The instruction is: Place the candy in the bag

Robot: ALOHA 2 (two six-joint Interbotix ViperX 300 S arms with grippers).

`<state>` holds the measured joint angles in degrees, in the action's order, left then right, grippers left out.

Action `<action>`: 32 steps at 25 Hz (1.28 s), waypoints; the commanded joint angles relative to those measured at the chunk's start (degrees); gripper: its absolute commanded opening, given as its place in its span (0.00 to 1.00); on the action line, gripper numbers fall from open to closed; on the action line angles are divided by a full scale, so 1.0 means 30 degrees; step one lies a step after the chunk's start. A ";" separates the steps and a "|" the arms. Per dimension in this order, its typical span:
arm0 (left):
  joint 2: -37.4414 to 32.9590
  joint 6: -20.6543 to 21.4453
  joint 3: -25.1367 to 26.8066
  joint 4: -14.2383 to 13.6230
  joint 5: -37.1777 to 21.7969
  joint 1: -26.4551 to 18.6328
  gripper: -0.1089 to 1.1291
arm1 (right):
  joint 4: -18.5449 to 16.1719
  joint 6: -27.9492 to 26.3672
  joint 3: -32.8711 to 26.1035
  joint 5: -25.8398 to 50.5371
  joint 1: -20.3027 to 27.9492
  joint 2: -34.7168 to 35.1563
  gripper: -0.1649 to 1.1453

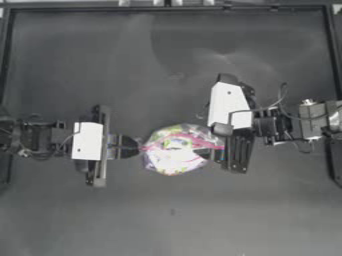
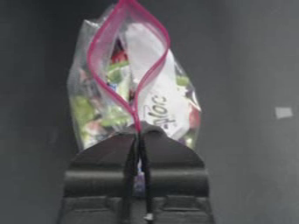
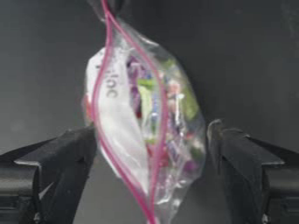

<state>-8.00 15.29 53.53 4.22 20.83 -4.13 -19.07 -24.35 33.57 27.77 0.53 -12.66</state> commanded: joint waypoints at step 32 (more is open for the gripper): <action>-0.6768 -0.0205 -0.0410 0.0146 -0.6240 -0.1230 0.86 | -0.0908 -0.0029 0.3223 -0.2578 0.1201 -0.4775 0.89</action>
<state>-25.58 14.77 52.82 4.57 2.72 -7.73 -21.71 -24.35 43.07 21.27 3.69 -24.87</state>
